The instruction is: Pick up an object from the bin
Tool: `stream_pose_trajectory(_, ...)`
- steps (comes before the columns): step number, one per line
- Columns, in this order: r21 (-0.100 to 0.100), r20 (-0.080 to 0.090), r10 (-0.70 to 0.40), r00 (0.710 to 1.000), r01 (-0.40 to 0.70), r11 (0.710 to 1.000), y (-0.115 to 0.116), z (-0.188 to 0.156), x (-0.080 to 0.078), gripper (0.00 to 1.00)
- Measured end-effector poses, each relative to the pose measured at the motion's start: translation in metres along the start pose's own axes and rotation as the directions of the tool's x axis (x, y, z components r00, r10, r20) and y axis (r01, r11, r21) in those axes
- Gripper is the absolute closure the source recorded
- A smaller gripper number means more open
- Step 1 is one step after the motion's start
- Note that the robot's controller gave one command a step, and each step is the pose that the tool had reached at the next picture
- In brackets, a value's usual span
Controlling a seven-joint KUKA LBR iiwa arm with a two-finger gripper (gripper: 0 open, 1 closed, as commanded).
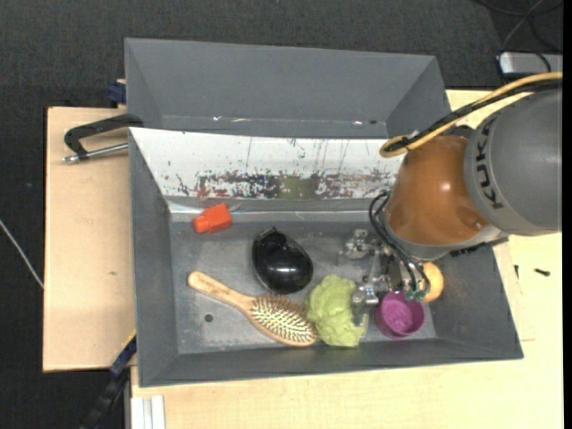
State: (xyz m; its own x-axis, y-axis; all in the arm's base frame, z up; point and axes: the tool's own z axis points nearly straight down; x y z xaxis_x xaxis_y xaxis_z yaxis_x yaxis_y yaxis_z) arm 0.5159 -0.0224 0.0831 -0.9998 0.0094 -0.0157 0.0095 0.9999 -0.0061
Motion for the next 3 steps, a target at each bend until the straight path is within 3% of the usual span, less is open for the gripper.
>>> stream_pose_trajectory(1, -0.006, -0.003, -0.249, 0.969, 0.249, 0.969, 0.009, -0.012, 0.012, 0.00)
stream_pose_trajectory(2, -0.006, -0.009, -0.371, 0.929, 0.371, 0.929, 0.046, -0.017, 0.017, 0.00)
stream_pose_trajectory(3, -0.008, -0.012, -0.512, 0.859, 0.512, 0.859, 0.055, 0.000, 0.019, 0.00)
